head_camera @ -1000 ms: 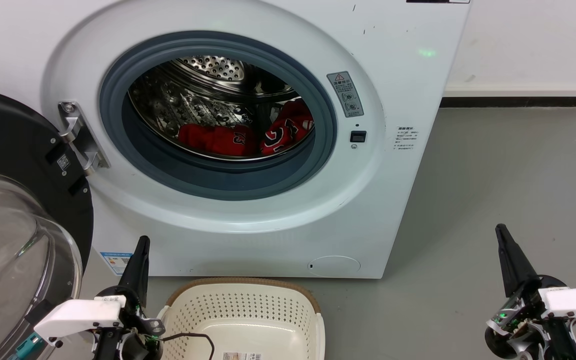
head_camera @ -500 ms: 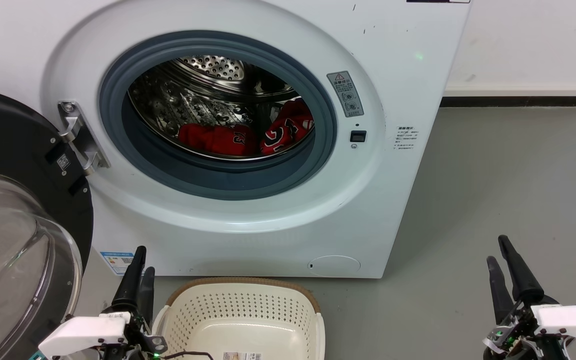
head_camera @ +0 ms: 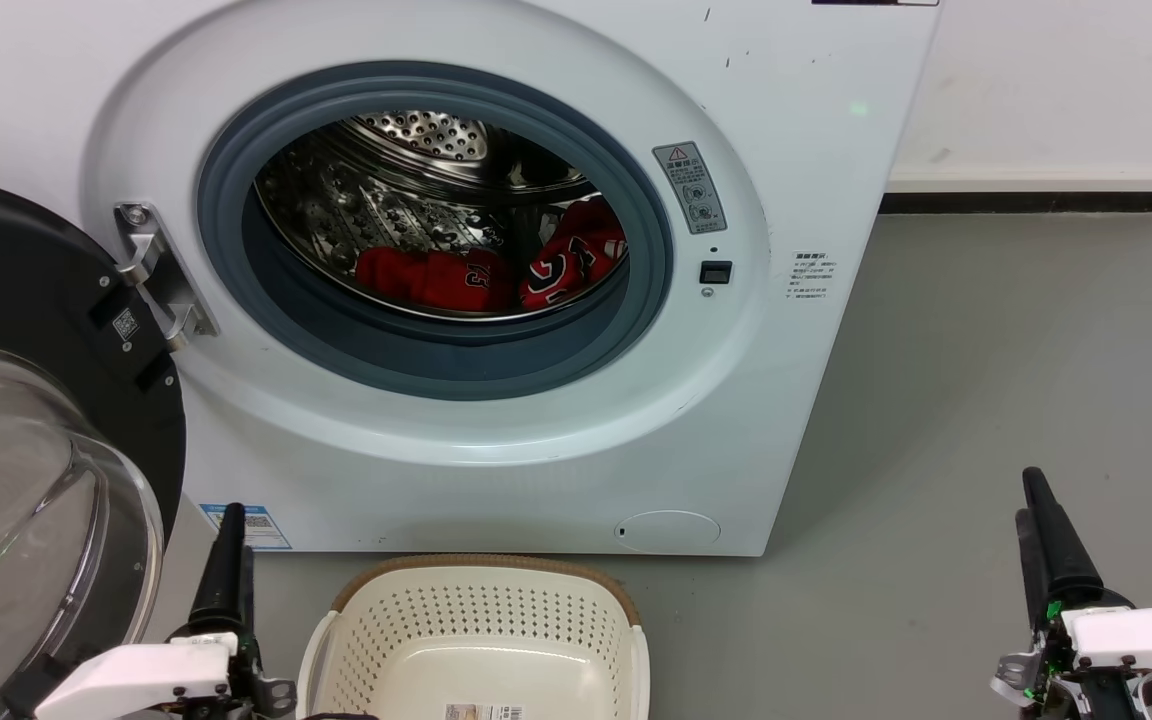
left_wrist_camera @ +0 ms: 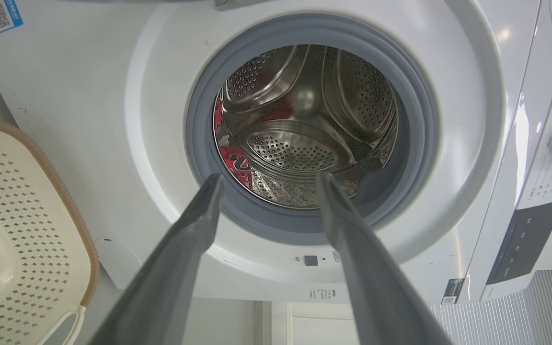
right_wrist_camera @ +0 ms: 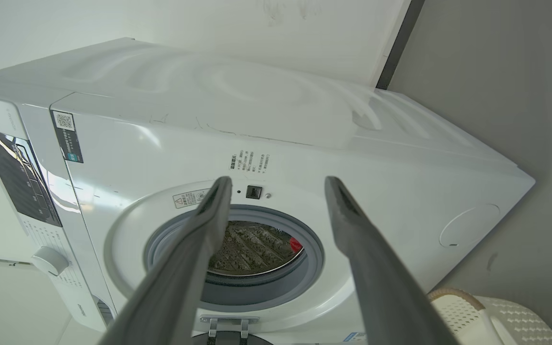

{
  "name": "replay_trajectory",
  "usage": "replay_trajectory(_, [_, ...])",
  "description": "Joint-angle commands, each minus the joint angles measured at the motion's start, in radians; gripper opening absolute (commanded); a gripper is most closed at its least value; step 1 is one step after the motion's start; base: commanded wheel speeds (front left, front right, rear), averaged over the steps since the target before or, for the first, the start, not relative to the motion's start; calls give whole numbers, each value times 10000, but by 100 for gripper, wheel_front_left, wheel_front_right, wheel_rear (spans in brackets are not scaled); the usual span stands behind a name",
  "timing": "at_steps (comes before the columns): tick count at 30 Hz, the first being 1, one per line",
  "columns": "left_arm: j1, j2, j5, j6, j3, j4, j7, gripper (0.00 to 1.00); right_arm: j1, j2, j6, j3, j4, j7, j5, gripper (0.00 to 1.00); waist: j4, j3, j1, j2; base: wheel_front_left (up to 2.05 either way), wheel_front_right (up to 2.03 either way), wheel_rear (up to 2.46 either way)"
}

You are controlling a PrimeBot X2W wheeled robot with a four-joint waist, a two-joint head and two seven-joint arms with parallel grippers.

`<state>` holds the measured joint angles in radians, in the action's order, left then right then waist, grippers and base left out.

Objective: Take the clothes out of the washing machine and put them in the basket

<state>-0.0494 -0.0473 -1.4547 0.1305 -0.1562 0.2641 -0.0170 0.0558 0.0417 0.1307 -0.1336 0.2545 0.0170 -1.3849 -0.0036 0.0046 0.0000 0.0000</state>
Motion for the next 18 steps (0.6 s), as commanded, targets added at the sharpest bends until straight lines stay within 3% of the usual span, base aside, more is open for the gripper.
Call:
replay_trajectory(1, [-141,-24,310,1,-155,-214,88,100,68,48,2,-64,-223,-85,367,100,0,2,0,0,0,0,0])
replay_trajectory(11, [-179,-26,2202,-240,-731,-930,491,100,73,58,2,-254,-1081,-485,3682,100,-11,31,0,0,0,0,0])
replay_trajectory(18, [-21,-27,3712,-697,-530,-2030,743,100,54,64,1,-44,-2059,-742,6027,100,-24,75,0,0,0,0,0])
